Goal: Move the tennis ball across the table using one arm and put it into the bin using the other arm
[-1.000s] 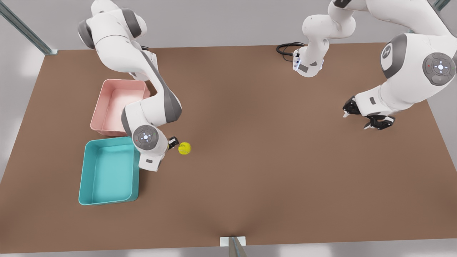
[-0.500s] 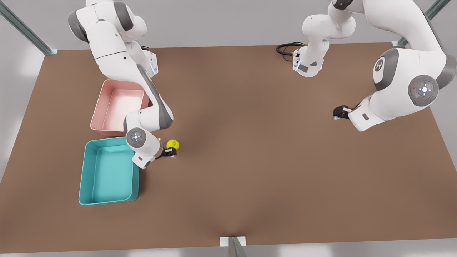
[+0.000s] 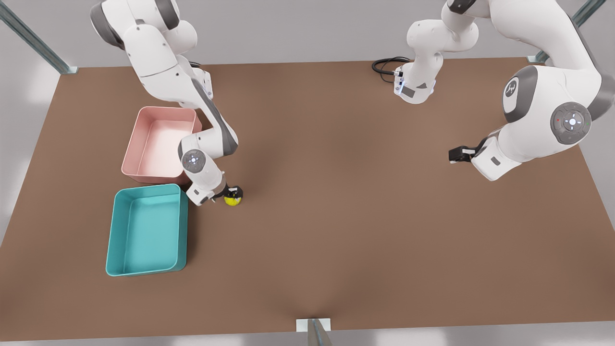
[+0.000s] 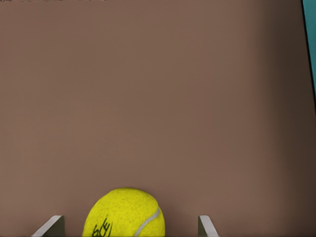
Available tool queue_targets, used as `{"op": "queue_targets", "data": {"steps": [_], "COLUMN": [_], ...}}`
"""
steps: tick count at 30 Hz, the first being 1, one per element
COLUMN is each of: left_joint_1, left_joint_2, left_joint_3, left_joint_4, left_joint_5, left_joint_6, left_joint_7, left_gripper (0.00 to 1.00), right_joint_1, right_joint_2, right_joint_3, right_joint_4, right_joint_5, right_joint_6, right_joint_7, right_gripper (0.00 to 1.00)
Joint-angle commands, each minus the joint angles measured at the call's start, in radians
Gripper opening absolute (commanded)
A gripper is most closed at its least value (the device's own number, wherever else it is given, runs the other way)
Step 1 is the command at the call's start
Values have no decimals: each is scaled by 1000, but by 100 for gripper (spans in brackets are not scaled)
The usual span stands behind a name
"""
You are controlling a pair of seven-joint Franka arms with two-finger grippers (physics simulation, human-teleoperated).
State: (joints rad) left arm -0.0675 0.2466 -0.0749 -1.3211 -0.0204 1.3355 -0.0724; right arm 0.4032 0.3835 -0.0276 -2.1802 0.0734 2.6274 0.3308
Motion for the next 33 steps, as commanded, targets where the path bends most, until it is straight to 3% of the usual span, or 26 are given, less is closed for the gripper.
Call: {"op": "queue_targets", "data": {"steps": [1,33], "left_joint_1": [0,3], "left_joint_2": [-1,2], "left_joint_3": [0,0], "left_joint_4": [0,3], "left_joint_5": [0,-3], "left_joint_6": [-2,-2], "left_joint_7": [-124,-124], "left_gripper": [100,100], "right_joint_1": [0,40], "right_joint_2": [3,87], "right_joint_3": [0,0], "right_joint_4": [-6,-46], "right_joint_5": [2,2], "right_joint_6": [80,126], "right_joint_7": [117,117], "right_gripper": [100,100]}}
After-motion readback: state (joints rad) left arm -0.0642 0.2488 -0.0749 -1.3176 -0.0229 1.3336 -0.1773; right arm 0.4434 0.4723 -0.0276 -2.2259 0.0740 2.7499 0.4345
